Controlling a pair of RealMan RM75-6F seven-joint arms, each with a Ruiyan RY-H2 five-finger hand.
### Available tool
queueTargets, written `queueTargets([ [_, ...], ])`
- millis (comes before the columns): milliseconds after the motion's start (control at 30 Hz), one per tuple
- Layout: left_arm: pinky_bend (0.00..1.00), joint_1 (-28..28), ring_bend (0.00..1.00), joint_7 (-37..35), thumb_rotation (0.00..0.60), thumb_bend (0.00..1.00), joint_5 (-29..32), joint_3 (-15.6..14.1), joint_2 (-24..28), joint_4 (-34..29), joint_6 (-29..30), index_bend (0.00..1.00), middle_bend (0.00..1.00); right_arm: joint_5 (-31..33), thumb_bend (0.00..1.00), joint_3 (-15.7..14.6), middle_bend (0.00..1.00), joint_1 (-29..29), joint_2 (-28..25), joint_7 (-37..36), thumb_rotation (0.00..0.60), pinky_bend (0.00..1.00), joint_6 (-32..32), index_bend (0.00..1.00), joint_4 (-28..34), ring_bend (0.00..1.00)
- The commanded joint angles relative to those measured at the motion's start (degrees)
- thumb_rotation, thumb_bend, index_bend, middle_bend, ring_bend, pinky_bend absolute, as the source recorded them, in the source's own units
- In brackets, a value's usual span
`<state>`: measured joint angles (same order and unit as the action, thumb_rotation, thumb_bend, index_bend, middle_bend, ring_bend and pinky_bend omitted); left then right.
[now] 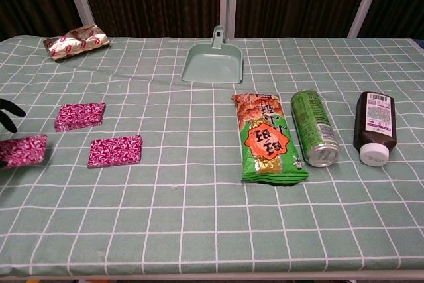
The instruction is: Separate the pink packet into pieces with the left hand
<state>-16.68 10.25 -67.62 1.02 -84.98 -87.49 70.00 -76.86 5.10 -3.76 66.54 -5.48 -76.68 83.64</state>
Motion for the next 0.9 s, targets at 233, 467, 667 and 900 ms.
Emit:
queueTargets([
  [233,0.06,0.9,0.09,-1.8,0.600,0.22,-1.3,0.9,1.0,0.2,0.6,0.13,0.23,0.0,0.17,-0.1,0.01,-0.1,0.1,0.1,0.600,0.00,0.3,0.00,-0.1,0.00],
  [467,0.06,0.7,0.06,-1.6,0.600,0.20,-1.4,2.7,3.5,-1.3,1.0,0.13,0.20,-0.2,0.17,0.0,0.01,0.1,0.0,0.0,0.600,0.00,-0.4,0.00,0.0,0.00],
  [667,0.06,0.6,0.01,-5.9,0.600,0.09,-4.7,3.4,6.7,-1.3,1.5,0.13,0.16,-1.0,0.17,-0.1,0.01,0.4,-0.4,0.0,0.600,0.00,-1.4,0.00,0.9,0.00],
  [900,0.06,3.4,0.00,-4.9,0.600,0.08,-8.0,2.9,10.4,-2.3,7.6,0.13,0.13,-1.8,0.17,0.0,0.01,0.8,-0.6,0.0,0.600,0.00,-3.1,0.00,1.6,0.00],
])
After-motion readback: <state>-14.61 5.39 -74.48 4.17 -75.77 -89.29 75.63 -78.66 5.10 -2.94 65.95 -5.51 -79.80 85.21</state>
